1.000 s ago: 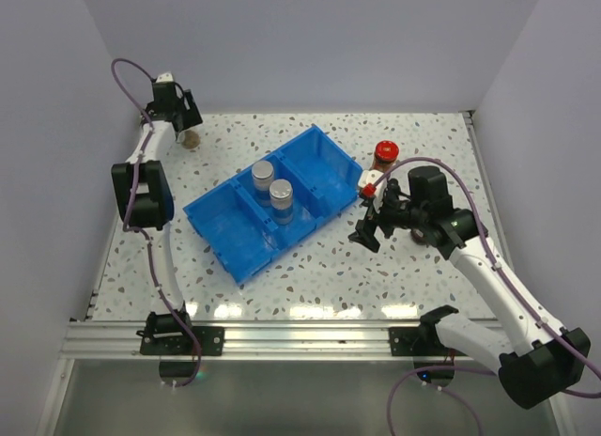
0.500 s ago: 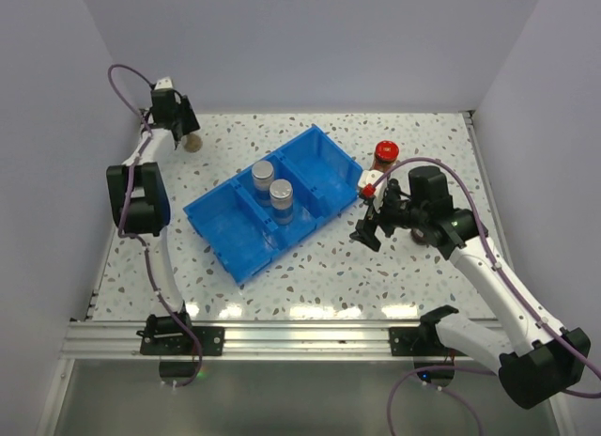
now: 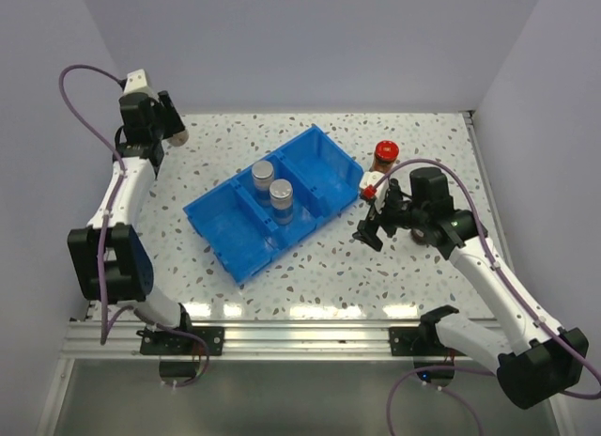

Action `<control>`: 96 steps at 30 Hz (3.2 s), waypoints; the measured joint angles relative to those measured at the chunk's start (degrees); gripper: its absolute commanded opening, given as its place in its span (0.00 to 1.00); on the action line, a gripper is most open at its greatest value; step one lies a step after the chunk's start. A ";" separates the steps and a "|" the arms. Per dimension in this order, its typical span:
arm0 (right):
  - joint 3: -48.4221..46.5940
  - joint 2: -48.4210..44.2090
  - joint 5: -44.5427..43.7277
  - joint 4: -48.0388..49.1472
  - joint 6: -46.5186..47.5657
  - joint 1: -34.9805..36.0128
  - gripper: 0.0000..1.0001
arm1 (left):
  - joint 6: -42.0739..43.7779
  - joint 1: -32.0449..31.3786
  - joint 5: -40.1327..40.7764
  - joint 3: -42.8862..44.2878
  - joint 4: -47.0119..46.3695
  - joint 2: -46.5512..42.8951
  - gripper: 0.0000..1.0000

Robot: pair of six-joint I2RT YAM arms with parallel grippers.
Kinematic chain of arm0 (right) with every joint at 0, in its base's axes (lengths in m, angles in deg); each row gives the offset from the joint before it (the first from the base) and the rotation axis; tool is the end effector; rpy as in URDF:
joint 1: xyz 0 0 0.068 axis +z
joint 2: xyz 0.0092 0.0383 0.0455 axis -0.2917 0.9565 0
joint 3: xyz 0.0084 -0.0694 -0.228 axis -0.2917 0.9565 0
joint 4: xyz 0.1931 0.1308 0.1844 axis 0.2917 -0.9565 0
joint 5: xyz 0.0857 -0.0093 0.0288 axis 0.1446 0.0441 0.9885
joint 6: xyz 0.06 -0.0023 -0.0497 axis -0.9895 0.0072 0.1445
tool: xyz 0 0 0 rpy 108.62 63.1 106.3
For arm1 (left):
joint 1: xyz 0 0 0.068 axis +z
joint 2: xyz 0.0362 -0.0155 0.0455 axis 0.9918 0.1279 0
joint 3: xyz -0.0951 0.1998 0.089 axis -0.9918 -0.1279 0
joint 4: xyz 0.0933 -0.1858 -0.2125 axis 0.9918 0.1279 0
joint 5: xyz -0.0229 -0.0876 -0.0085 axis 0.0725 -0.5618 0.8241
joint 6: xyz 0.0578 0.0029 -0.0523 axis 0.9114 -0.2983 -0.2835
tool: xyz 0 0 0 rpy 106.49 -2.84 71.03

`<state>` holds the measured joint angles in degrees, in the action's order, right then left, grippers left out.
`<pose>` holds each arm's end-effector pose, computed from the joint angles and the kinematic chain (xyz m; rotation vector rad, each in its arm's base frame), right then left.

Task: Organize the condiment bottles

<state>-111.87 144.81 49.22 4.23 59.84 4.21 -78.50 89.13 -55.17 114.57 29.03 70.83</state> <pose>0.2571 0.1374 0.2611 -1.2191 1.7774 0.5144 0.4523 0.0570 0.2760 -0.4332 1.8654 -0.0352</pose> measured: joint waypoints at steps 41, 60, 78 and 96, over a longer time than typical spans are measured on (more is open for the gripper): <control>1.33 -0.13 1.36 -0.02 1.64 -8.44 0.98 | 1.66 -14.82 -12.50 -36.83 14.23 -32.02 0.27; -6.12 0.11 1.84 -6.21 1.01 -11.21 0.99 | 5.31 -17.55 -7.69 -36.94 11.13 -35.76 0.89; -9.90 17.11 -22.60 -2.91 -14.62 -11.96 0.99 | 8.26 -17.81 6.47 -43.04 10.36 -67.34 1.00; -16.81 37.33 -26.38 2.71 -19.17 -11.96 0.84 | 8.41 -17.81 9.53 -43.78 10.45 -67.17 1.00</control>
<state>-128.68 182.14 22.84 6.94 40.67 -7.74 -70.08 71.32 -45.64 70.79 39.47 3.67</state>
